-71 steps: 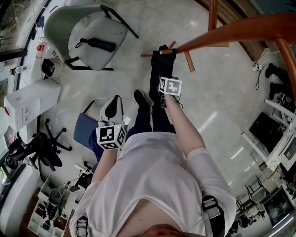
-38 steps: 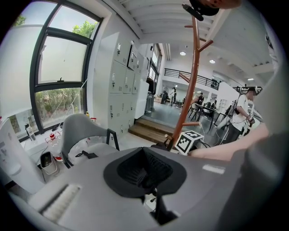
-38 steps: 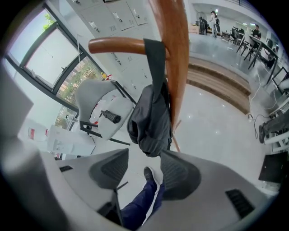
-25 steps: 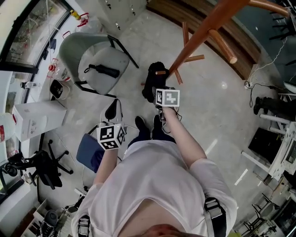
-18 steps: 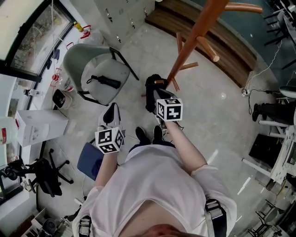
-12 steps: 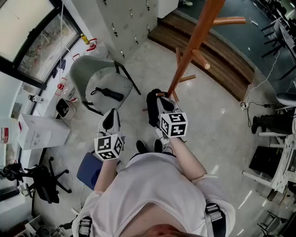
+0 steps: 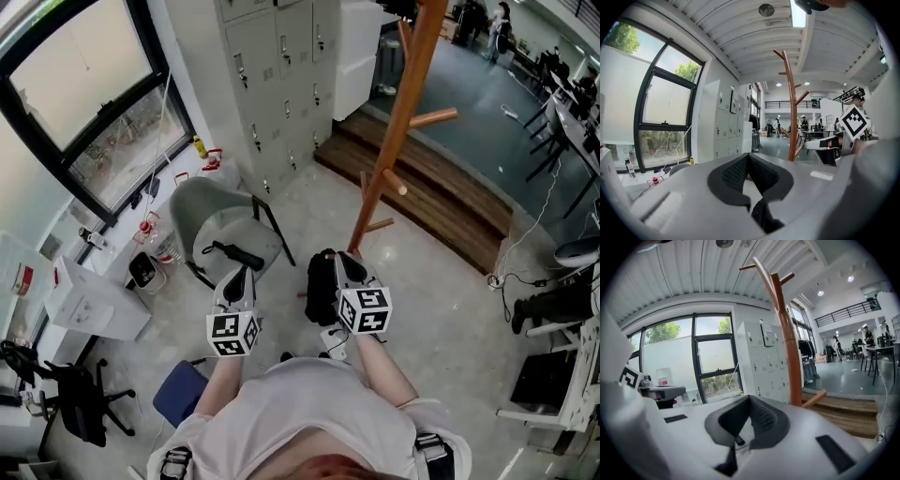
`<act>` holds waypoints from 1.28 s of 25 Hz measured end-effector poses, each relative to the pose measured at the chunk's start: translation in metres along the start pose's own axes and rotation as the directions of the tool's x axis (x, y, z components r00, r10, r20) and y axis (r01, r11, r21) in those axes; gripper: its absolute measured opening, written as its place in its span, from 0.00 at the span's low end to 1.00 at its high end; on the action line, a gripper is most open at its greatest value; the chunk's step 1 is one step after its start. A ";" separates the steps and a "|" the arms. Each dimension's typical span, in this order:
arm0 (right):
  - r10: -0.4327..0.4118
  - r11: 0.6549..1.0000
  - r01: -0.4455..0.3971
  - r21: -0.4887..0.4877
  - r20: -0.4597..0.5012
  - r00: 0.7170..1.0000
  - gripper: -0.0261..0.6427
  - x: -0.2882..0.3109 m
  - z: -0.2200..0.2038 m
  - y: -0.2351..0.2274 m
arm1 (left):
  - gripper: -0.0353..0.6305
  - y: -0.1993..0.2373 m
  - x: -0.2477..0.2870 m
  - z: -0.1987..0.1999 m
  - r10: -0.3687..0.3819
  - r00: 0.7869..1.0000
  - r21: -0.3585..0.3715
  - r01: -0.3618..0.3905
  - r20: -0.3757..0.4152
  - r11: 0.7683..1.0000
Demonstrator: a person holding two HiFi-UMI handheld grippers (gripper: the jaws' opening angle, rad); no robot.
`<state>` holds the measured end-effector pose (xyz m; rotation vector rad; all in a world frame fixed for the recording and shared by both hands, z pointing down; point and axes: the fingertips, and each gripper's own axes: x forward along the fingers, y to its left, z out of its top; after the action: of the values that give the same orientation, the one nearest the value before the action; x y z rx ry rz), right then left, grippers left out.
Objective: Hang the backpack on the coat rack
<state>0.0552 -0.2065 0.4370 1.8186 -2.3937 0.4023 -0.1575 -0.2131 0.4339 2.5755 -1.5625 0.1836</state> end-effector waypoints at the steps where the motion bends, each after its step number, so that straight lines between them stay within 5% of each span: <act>1: -0.001 1.000 0.001 -0.004 0.005 1.000 0.05 -0.003 0.002 0.000 | 0.07 0.000 -0.001 0.003 0.001 1.000 0.000 -0.001 0.008 1.000; 10: -0.005 0.999 0.007 -0.039 0.055 0.998 0.05 -0.021 0.018 0.008 | 0.07 -0.003 -0.012 0.027 0.002 0.997 0.009 -0.003 0.084 1.000; 32: -0.020 0.998 0.025 -0.056 0.096 0.995 0.05 -0.016 0.025 0.022 | 0.07 0.011 -0.015 0.031 0.003 0.995 0.014 -0.004 0.095 1.000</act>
<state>0.0409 -0.1932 0.4058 1.8792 -2.4172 0.2470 -0.1729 -0.2106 0.4013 2.6291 -1.6029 0.0740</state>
